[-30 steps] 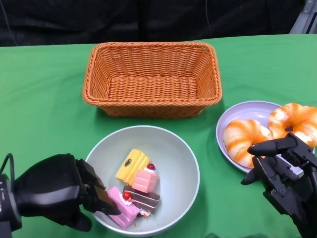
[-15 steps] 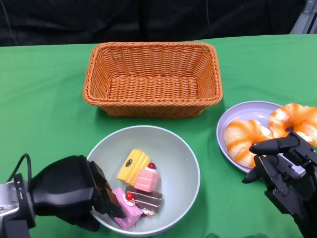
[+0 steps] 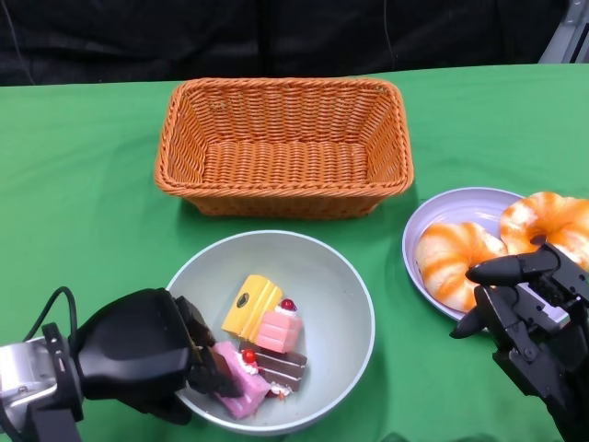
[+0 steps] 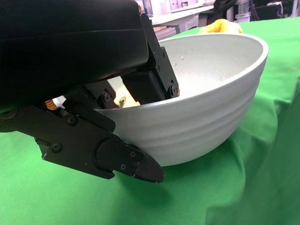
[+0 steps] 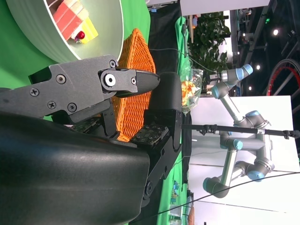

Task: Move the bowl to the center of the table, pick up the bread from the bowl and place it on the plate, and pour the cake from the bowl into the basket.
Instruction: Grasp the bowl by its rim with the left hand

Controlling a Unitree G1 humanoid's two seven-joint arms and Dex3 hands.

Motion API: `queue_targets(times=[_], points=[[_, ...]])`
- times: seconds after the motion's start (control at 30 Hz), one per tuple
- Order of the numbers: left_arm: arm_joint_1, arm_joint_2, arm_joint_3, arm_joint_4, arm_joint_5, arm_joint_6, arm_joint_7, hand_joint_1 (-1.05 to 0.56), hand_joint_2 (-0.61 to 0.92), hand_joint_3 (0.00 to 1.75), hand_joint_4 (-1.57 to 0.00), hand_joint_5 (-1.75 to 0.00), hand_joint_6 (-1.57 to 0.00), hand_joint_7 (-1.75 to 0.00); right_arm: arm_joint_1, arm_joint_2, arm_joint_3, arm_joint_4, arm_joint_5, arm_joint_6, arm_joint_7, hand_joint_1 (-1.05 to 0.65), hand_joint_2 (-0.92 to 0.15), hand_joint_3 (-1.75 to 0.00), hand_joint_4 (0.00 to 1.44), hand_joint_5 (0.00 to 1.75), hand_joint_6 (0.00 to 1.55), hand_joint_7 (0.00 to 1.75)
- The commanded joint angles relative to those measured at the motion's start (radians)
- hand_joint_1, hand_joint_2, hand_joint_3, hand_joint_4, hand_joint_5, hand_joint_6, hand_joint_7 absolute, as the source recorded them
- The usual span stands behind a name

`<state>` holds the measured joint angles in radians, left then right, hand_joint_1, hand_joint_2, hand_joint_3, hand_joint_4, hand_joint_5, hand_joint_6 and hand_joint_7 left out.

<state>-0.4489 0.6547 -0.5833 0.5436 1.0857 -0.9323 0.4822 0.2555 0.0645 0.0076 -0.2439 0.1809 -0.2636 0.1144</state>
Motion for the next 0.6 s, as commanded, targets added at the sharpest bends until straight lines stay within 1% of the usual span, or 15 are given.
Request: queue_targets(times=[0.03, 0.17, 0.27, 0.47, 0.5, 0.6], points=[[0.029, 0.012, 0.009, -0.022, -0.023, 0.027, -0.024, -0.53, 0.86, 0.0, -0.56, 0.0, -0.63, 0.0, 0.005, -0.001, -0.006, -0.011, 0.012, 0.003, -0.003, -0.2, -0.91, -0.34, 0.65, 1.49, 0.64, 1.11], [0.052, 0.02, 0.019, -0.059, -0.046, 0.064, -0.08, -0.55, 0.87, 0.0, -0.39, 0.0, -0.48, 0.0, 0.007, 0.0, -0.008, -0.014, 0.012, 0.008, -0.007, -0.2, -0.9, -0.35, 0.64, 1.49, 0.64, 1.11], [0.061, 0.023, 0.023, -0.074, -0.062, 0.073, -0.104, -0.56, 0.87, 0.0, -0.37, -0.01, -0.45, 0.0, 0.008, 0.0, -0.009, -0.017, 0.013, 0.011, -0.007, -0.2, -0.89, -0.36, 0.64, 1.49, 0.65, 1.11], [0.068, 0.024, 0.027, -0.086, -0.071, 0.079, -0.12, -0.56, 0.87, 0.0, -0.36, 0.0, -0.45, 0.0, 0.009, 0.0, -0.009, -0.018, 0.013, 0.013, -0.006, -0.2, -0.89, -0.37, 0.65, 1.49, 0.65, 1.1], [0.07, 0.025, 0.029, -0.084, -0.093, 0.075, -0.146, -0.56, 0.87, 0.0, -0.36, 0.0, -0.45, 0.0, 0.01, 0.0, -0.01, -0.018, 0.019, 0.013, -0.002, -0.2, -0.89, -0.37, 0.65, 1.49, 0.65, 1.1], [0.071, 0.024, 0.031, -0.076, -0.129, 0.065, -0.184, -0.53, 0.88, 0.0, -0.52, -0.07, -0.56, -0.04, 0.01, -0.002, -0.011, -0.016, 0.022, 0.009, 0.001, -0.19, -0.89, -0.38, 0.64, 1.48, 0.65, 1.1]])
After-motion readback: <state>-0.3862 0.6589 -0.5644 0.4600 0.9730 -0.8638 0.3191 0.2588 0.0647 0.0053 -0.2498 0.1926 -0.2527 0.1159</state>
